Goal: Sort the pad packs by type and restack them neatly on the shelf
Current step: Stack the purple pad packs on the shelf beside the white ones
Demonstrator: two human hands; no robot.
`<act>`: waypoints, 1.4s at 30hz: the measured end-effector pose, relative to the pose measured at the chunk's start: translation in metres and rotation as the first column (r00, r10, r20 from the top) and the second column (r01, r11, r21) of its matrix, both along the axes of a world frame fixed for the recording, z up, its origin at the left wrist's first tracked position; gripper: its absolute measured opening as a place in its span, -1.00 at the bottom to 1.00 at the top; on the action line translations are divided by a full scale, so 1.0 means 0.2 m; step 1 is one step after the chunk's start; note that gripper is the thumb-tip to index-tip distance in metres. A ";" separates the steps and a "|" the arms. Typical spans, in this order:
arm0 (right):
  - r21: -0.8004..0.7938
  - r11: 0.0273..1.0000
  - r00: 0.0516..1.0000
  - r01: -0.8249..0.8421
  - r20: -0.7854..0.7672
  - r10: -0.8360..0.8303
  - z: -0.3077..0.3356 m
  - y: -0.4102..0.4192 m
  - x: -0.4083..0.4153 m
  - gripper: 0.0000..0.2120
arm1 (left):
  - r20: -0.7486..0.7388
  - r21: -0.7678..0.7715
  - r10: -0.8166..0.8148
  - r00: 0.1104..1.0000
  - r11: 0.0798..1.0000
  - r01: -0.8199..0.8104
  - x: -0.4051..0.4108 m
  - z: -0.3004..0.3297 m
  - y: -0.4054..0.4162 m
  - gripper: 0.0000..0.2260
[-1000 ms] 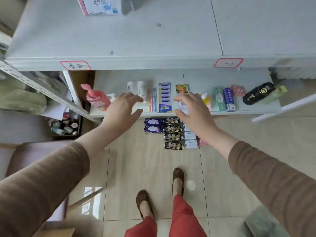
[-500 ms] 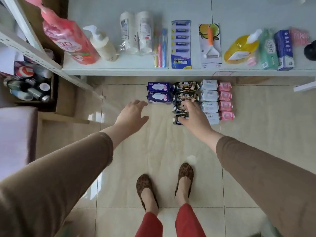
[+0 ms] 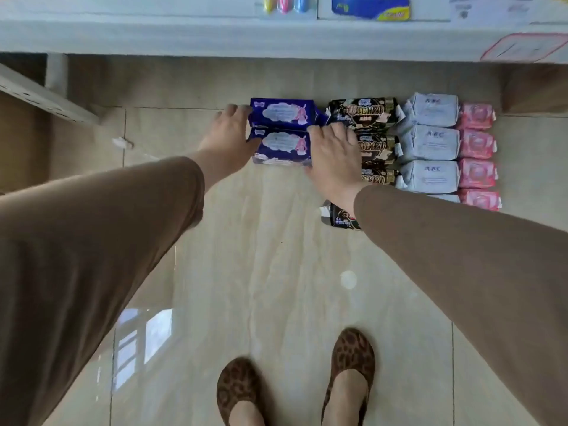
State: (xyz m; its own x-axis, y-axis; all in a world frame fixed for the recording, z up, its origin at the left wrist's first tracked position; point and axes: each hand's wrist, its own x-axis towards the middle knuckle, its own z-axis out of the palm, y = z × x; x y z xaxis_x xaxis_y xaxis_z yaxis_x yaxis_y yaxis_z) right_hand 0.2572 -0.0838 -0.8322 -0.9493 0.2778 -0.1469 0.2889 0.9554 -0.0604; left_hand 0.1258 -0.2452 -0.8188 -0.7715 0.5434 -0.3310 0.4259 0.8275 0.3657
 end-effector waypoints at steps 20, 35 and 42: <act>-0.278 0.959 0.992 -0.045 0.103 0.076 -0.10 -0.15 0.05 -0.37 | 0.020 -0.114 -0.015 1.000 0.993 0.017 -0.15 -0.16 0.07 -0.45; -0.916 0.212 0.921 0.340 0.278 -0.275 2.20 0.04 0.55 -0.48 | 0.169 0.138 -0.022 0.985 0.990 -0.002 0.20 2.18 -0.37 -0.47; -0.973 0.179 0.951 0.149 0.091 -0.295 3.27 0.20 0.56 -0.49 | -0.002 0.304 -0.072 0.997 0.950 0.069 0.18 3.32 -0.23 -0.57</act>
